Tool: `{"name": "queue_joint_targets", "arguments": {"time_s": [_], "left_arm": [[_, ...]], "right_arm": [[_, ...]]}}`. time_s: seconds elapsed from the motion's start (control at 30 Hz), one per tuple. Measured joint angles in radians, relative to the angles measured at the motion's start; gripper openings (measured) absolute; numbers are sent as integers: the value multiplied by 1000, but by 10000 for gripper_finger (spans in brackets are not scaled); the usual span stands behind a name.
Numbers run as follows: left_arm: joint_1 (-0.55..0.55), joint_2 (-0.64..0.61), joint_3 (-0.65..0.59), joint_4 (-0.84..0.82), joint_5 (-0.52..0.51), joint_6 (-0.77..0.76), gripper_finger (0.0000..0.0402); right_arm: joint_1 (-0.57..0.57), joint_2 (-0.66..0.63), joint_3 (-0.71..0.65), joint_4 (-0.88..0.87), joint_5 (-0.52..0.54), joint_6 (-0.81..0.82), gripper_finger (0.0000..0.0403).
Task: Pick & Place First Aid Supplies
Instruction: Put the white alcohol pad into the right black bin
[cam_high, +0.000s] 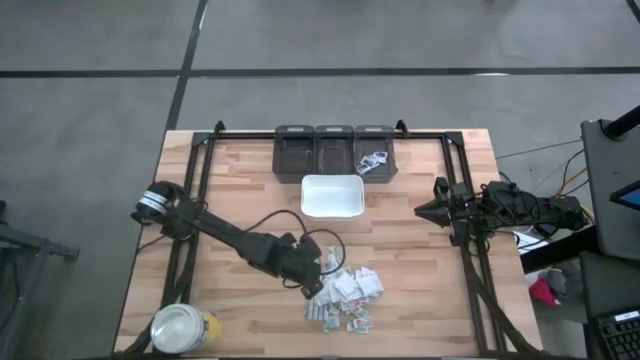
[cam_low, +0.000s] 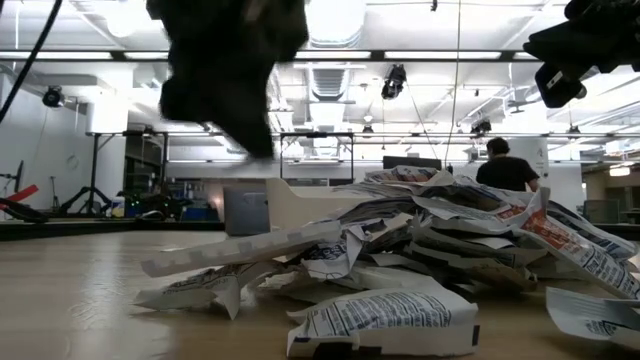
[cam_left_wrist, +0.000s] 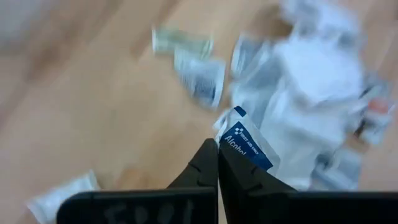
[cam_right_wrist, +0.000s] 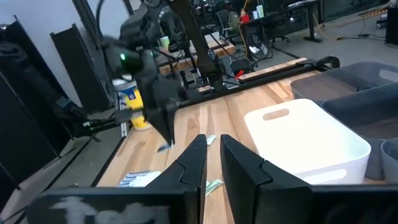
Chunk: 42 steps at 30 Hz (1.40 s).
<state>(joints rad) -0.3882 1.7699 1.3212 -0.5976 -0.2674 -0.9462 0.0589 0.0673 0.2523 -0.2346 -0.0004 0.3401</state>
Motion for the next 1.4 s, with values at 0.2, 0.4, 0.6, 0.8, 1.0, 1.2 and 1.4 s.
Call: {"name": "queue_joint_targets", "arguments": {"time_s": [0.2,0.4,0.6,0.8,1.0,1.2,1.4], "left_arm": [[17,-55,126,6,-182,82,0],[108,-49,251,46,-234,280,0],[244,-50,287,152,-197,469,0],[357,-50,288,254,-154,591,0],[414,-50,288,371,-149,729,0],[438,-50,288,437,-149,837,0],[440,-50,288,484,-158,921,0]], "right_arm": [[0,2,0,15,2,-8,44],[0,22,0,105,2,-8,43],[0,105,0,216,2,-21,45],[-1,229,9,276,54,-34,45],[-20,365,123,270,114,-148,45],[-99,493,274,195,134,-227,45],[-171,615,394,109,131,-261,45]]}}
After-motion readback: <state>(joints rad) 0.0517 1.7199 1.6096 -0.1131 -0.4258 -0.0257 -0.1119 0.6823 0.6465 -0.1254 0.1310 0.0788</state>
